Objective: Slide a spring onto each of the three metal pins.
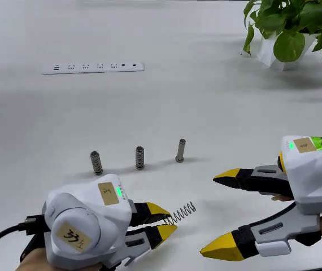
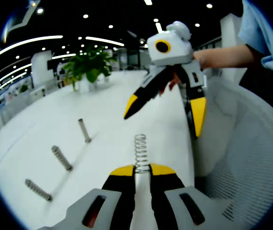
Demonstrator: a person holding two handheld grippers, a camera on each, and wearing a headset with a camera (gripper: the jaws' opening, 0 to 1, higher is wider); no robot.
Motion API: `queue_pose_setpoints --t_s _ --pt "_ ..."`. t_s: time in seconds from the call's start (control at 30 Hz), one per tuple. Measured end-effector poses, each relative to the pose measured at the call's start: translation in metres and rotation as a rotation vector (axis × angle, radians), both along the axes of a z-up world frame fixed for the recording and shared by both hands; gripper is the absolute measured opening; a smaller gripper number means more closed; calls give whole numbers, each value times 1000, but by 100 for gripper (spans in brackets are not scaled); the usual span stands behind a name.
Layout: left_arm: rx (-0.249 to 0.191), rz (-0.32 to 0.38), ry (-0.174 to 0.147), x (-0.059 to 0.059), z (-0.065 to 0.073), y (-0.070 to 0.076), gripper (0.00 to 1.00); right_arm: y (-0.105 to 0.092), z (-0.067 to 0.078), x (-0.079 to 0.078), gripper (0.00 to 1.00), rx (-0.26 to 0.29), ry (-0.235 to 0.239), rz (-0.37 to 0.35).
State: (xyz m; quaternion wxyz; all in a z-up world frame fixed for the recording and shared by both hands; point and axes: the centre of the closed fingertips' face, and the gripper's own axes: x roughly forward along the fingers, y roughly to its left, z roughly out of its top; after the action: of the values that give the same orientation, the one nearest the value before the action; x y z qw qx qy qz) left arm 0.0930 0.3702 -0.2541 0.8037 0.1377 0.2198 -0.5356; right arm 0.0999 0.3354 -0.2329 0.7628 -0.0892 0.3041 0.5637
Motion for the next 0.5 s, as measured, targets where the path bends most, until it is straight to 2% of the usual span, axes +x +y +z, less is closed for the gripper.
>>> queue_pose_setpoints --t_s 0.1,0.27,0.37,0.43,0.5 --pt "-15 27 -2 3 3 3 10 2 -3 2 80 -5 21 11" --pt "-40 38 -8 4 9 5 10 7 0 2 74 -5 54 44" --pt "-46 36 -16 3 12 7 10 12 5 1 66 -5 69 73" --pt "-55 28 -23 1 15 8 10 14 7 -3 60 -7 104 95" --pt "-57 20 -27 -1 17 8 10 15 9 -3 54 -5 117 121"
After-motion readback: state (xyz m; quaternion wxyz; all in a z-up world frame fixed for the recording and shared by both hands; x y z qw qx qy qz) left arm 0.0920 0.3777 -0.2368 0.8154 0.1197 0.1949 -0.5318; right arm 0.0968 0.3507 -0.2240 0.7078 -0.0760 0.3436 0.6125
